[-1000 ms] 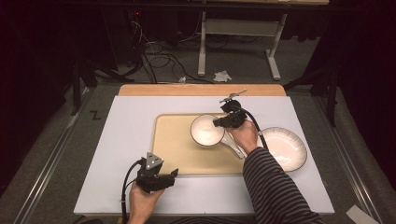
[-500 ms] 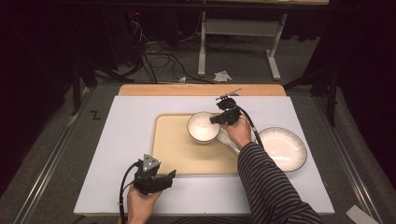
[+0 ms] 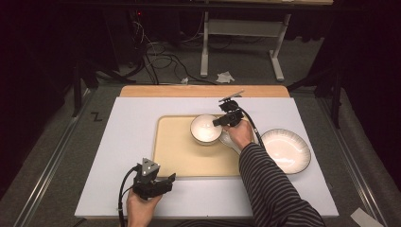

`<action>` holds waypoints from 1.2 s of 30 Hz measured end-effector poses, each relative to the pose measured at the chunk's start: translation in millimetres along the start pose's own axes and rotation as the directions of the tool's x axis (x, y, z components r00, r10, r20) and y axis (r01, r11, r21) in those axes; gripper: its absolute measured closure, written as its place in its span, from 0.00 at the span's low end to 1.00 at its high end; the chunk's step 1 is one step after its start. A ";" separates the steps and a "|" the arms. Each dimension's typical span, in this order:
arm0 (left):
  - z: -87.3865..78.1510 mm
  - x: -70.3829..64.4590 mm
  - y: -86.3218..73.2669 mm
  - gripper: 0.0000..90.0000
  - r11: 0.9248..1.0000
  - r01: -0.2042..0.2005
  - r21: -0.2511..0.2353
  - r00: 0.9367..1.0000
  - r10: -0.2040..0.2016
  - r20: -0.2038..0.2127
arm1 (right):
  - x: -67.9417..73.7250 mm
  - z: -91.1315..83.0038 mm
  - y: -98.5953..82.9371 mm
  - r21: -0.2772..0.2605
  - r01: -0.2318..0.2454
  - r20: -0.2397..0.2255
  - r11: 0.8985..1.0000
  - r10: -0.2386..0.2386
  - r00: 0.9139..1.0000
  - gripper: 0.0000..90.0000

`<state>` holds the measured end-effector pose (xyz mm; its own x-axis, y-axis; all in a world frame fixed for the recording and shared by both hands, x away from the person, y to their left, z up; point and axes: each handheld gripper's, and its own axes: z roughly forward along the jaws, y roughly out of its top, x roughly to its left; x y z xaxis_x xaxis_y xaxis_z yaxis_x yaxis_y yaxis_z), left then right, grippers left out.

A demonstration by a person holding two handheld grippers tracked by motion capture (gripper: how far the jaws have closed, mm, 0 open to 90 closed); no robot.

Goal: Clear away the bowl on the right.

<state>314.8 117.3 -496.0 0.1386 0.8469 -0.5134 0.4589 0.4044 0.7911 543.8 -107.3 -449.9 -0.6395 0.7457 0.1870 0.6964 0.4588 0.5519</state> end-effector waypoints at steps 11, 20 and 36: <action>-4.4 3.6 -0.2 0.37 1.000 0.007 -0.007 1.000 -0.007 -0.018 | -10.4 15.8 -1.6 0.027 -0.028 0.010 0.999 0.027 1.000 0.86; -5.9 4.1 -0.5 0.37 1.000 0.015 -0.016 1.000 -0.016 -0.023 | -19.0 21.1 -2.5 0.025 -0.084 -0.022 0.996 0.085 0.996 0.66; -4.8 2.7 -1.5 0.37 1.000 0.004 -0.004 1.000 -0.004 -0.019 | -17.7 8.1 -3.3 -0.011 -0.070 -0.001 0.997 0.070 0.998 0.61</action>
<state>310.2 120.7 -497.0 0.1202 0.8517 -0.5101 0.4559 0.4091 0.7905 555.4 -118.1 -461.6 -0.5895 0.7755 0.2259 0.7359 0.4002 0.5462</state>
